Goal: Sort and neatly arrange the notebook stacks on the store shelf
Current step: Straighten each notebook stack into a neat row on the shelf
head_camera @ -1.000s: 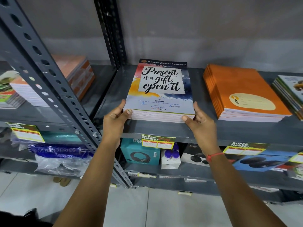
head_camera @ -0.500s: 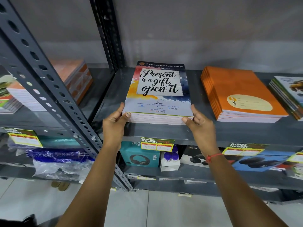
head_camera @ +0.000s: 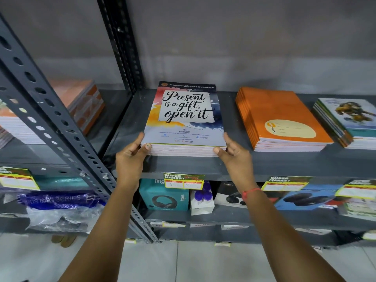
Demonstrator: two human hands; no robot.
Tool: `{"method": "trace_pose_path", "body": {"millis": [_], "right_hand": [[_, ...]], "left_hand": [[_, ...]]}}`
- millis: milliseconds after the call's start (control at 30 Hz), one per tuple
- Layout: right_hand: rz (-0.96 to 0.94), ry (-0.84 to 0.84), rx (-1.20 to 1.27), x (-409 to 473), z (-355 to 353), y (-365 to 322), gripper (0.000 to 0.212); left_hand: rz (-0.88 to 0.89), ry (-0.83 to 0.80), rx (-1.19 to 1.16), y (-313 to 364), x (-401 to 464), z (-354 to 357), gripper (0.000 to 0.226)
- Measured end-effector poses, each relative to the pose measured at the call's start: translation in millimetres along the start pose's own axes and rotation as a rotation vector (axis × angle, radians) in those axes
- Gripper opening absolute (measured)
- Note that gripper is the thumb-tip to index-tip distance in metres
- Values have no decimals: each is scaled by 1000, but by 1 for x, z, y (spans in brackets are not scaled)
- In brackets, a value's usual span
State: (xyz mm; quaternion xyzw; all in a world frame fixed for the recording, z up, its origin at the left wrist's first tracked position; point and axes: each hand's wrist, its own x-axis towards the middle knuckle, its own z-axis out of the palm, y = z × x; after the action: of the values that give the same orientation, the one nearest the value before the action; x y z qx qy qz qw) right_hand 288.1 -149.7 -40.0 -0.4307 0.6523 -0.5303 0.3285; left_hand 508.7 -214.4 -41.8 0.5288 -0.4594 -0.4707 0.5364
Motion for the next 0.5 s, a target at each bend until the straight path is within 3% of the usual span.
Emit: {"method": "trace_pose_path", "body": {"millis": [167, 500], "right_hand": [[19, -65, 35, -4, -10, -5, 58], [14, -63, -61, -1, -13, -2, 53]], "left_hand": [[3, -4, 32, 4, -11, 3, 51], [-29, 152, 120, 10, -14, 13, 44]]}}
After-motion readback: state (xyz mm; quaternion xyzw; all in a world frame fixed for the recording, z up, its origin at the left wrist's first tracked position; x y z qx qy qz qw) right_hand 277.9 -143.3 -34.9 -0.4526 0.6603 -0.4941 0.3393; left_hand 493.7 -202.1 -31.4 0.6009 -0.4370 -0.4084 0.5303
